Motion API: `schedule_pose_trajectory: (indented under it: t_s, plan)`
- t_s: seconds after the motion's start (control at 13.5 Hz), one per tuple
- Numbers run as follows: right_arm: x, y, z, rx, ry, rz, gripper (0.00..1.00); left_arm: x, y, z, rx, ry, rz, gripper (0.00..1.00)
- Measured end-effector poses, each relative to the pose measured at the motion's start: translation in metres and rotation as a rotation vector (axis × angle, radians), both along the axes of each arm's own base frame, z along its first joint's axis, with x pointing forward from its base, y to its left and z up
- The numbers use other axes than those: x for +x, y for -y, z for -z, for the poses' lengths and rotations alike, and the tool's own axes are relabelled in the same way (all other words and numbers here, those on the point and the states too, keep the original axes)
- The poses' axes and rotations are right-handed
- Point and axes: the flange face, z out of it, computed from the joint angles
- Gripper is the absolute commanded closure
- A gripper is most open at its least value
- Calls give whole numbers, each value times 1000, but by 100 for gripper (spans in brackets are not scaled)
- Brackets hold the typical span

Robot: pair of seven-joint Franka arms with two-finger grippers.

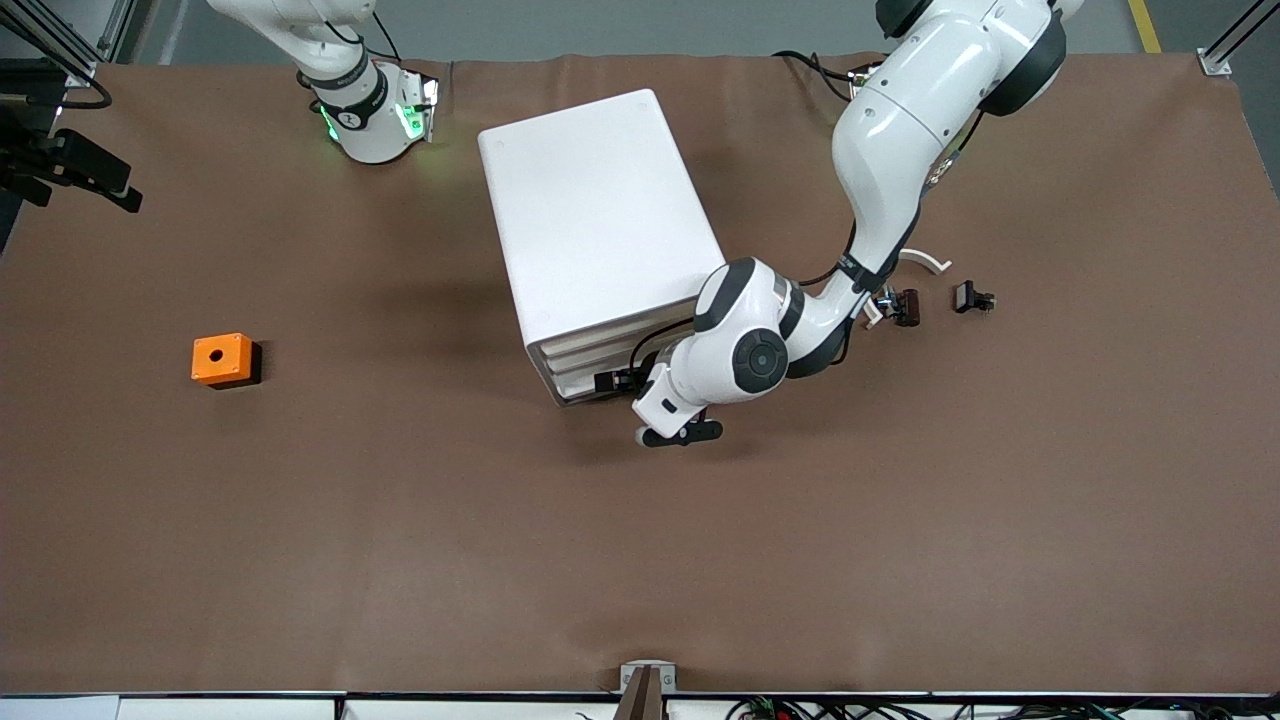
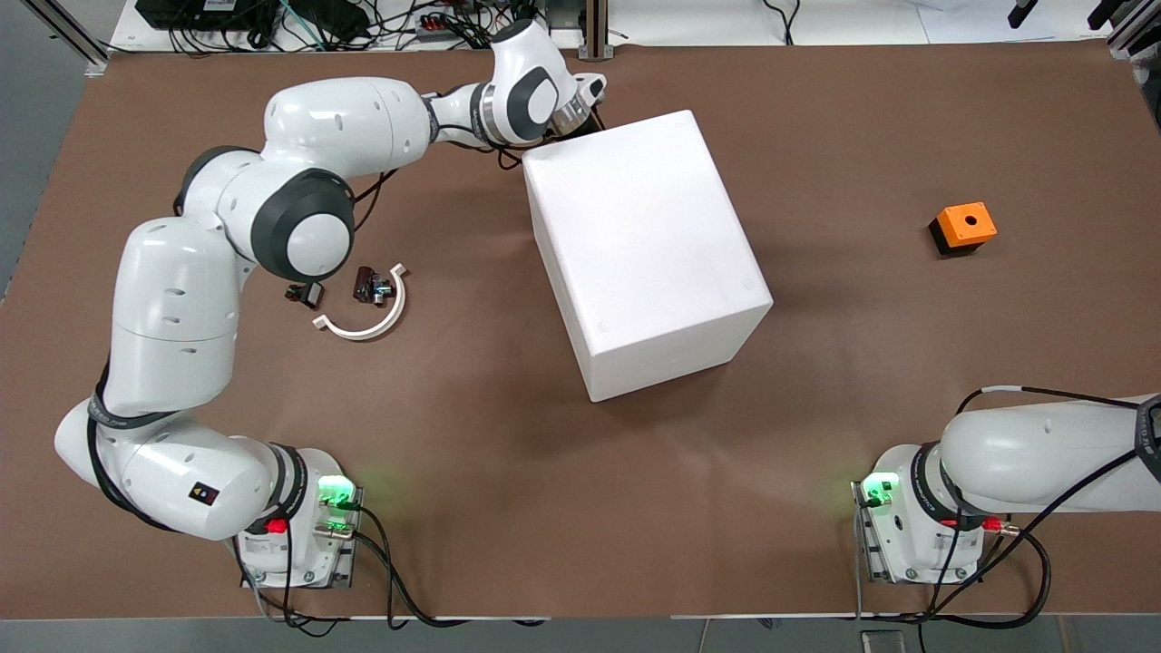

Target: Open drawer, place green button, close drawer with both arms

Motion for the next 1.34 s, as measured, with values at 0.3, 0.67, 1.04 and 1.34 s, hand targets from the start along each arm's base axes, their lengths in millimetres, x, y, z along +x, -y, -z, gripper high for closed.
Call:
schedule_pose_trajectory:
  t_s: [0.3,0.67,1.04,1.34]
  plan:
    - [0,0,0,0,0,0,0,-3,2,1,-7,-21,-18,0]
    - [0,0,0,0,0,0,0,17,-22,-5,-3,-42,-45,0]
    - [0,1,0,0,1,1,0,59,-84,-82,20,59,-40,0]
    - [0,1,0,0,3,2,0,75,-143,-144,97,123,48,0]
